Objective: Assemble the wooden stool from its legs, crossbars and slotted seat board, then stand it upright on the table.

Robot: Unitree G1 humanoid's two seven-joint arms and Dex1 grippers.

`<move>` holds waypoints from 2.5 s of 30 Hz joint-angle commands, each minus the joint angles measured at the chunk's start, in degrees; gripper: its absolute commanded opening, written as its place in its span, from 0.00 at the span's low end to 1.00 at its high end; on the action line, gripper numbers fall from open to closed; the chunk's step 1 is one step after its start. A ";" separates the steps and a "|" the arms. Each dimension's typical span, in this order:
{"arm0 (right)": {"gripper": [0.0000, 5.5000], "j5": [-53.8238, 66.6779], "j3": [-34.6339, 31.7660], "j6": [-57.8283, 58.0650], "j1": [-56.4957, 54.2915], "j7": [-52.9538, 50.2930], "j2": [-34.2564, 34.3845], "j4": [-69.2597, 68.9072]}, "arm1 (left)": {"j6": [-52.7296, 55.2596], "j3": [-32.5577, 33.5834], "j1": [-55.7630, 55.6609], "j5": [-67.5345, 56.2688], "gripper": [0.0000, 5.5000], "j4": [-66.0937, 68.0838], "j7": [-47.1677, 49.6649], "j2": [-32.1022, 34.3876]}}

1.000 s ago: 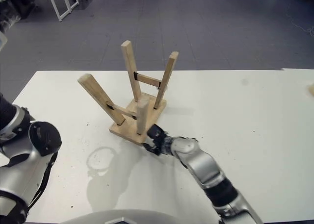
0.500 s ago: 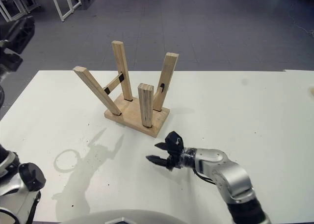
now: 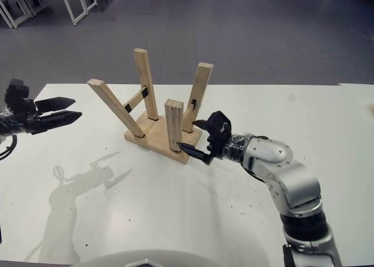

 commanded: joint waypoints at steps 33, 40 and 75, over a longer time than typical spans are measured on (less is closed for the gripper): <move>0.20 4.58 0.58 -21.06 -2.74 31.37 -4.30 24.36 | 6.98 -1.95 9.52 -4.66 0.80 -16.34 -10.21 6.55; 0.20 5.84 2.19 -19.66 -2.41 32.63 -4.75 21.66 | 3.36 -6.85 8.28 -0.15 0.80 -16.87 -5.09 2.86; 0.20 -1.29 7.19 -5.59 -4.61 14.79 -7.59 19.12 | 21.44 -3.74 4.82 -13.40 0.39 -18.16 5.85 -9.61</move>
